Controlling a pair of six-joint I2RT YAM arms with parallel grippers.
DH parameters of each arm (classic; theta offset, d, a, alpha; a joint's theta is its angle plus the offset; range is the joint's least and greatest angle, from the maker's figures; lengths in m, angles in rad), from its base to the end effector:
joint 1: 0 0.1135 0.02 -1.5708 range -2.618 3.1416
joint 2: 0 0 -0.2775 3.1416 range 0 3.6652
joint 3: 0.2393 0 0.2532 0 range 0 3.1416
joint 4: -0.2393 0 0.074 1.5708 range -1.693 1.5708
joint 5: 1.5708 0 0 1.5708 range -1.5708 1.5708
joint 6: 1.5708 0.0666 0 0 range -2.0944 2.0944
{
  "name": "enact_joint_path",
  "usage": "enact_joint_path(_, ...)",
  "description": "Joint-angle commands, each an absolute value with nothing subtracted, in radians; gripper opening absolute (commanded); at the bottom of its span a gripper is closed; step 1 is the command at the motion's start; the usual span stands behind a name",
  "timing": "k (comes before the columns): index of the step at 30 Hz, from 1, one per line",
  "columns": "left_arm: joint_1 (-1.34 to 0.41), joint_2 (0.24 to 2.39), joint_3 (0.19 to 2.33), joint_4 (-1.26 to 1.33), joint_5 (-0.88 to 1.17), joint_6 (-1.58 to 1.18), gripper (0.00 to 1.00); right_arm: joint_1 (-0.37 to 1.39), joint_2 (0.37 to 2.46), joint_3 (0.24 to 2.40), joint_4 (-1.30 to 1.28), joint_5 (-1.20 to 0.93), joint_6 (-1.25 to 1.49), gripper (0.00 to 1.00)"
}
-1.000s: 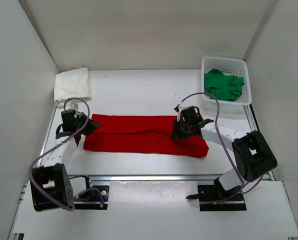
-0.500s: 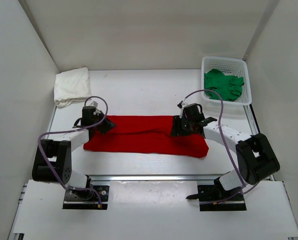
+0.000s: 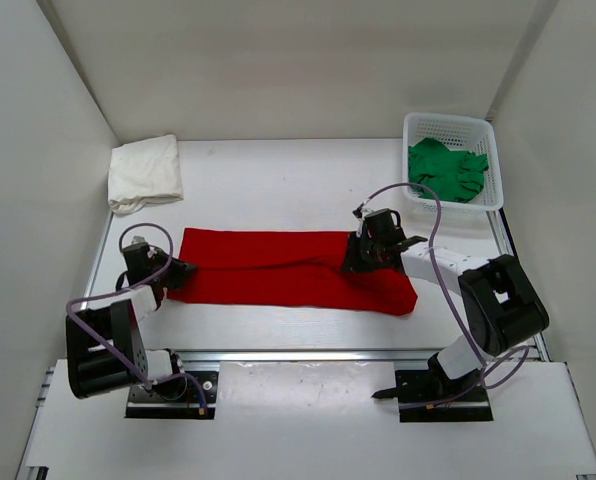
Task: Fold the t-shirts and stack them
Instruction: Fold the other side of the tshirt into a rectangle
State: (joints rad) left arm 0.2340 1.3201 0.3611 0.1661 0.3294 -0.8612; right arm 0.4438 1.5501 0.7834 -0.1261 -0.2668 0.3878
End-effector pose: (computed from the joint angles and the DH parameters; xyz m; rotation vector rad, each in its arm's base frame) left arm 0.2362 0.0342 0.1178 -1.1155 2.1450 -0.6863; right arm 0.2812 0.1532 0.1558 -0.1915 2.5394 0.6746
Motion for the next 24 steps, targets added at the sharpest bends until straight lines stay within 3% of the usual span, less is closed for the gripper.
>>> enact_joint_path(1,0.281,1.249,0.348,0.193,0.334,-0.888,0.01,0.445,1.551,0.769,-0.066,-0.278,0.407,0.09)
enact_joint_path(4,0.281,1.119,0.325,0.183,0.304,-0.894,0.03,0.454,1.522,0.767,-0.067,-0.265,0.414,0.01)
enact_joint_path(8,0.175,1.045,0.365,0.167,0.255,-0.855,0.06,0.477,1.471,0.768,-0.106,-0.247,0.423,0.00)
enact_joint_path(15,-0.145,1.120,0.437,0.185,0.166,-0.837,0.06,0.546,1.359,0.726,-0.164,-0.271,0.486,0.01)
enact_joint_path(24,-0.196,1.235,0.425,0.276,0.236,-0.884,0.05,0.603,1.339,0.594,-0.072,-0.374,0.600,0.03)
